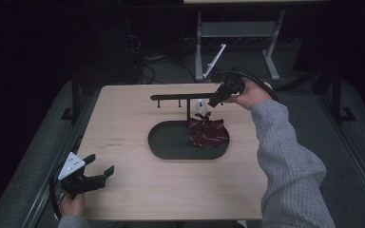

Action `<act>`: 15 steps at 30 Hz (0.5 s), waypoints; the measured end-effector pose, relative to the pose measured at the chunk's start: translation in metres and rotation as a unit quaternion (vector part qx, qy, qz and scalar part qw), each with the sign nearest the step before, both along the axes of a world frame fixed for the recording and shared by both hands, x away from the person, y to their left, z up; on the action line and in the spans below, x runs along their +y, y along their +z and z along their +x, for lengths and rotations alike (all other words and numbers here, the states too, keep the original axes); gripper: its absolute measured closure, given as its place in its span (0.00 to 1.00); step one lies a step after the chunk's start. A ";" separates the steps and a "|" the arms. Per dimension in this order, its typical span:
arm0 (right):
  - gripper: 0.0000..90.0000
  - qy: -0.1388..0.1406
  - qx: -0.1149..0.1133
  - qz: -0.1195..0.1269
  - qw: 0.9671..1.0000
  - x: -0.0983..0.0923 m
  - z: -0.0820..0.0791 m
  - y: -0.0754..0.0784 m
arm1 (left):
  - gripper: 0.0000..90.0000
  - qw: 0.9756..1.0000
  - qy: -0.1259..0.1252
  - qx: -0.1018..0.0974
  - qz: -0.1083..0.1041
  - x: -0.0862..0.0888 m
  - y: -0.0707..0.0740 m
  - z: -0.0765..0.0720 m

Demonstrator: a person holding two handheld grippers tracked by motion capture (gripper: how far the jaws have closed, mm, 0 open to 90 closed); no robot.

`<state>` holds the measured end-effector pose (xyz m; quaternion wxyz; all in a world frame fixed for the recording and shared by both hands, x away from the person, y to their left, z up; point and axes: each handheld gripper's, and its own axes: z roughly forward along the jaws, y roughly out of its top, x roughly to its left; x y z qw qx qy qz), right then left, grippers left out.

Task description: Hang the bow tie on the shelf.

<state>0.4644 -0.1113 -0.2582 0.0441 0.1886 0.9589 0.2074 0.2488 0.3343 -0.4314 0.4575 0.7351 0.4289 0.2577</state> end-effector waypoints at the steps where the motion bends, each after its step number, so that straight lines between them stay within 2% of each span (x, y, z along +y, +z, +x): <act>1: 0.81 0.001 0.000 -0.001 1.000 -0.001 -0.001 0.000 | 0.15 1.000 0.000 0.001 0.001 0.000 0.000 0.000; 7: 0.79 0.006 0.001 0.002 1.000 -0.006 -0.005 0.000 | 0.15 1.000 0.000 0.000 0.003 0.000 0.000 0.000; 15: 0.76 0.007 0.008 0.006 1.000 -0.013 -0.013 -0.009 | 0.15 1.000 0.000 0.001 0.002 0.000 0.000 0.000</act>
